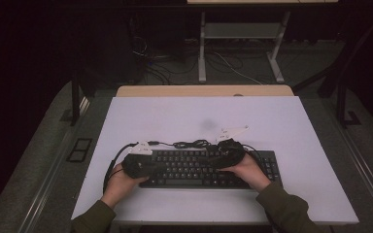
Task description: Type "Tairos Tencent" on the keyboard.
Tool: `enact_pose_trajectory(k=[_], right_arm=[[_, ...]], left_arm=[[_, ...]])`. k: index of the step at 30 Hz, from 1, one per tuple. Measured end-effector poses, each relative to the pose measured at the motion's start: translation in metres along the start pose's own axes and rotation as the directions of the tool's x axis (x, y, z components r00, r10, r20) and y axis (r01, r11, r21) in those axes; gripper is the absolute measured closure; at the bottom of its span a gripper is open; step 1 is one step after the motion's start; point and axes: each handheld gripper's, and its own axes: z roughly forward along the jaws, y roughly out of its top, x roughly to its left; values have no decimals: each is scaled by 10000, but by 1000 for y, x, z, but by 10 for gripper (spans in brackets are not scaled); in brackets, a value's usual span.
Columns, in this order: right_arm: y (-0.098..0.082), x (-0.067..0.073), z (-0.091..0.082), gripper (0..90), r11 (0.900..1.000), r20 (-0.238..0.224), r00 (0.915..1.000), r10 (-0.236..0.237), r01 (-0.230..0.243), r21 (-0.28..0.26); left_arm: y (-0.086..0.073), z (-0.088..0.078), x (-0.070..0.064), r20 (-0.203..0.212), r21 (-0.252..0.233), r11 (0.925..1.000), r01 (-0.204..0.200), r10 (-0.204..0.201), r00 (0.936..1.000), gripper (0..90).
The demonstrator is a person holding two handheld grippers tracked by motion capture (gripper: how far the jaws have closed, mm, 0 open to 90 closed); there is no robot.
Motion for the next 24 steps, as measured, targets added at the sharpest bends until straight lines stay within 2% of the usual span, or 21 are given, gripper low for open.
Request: enact_pose_trajectory(k=[8,18,24], right_arm=[[0,0,0,388,10000,0,10000,-9,9,14],[0,0,-1,388,10000,41,10000,2,-2,-38],[0,0,-1,388,10000,38,10000,9,-9,-30]], left_arm=[[2,-5,0,-166,-121,9999,-33,31,9999,891],[3,-7,0,-132,-347,9994,80,-85,9999,887],[4,-10,-2,-32,-671,9975,221,-223,9997,822]])
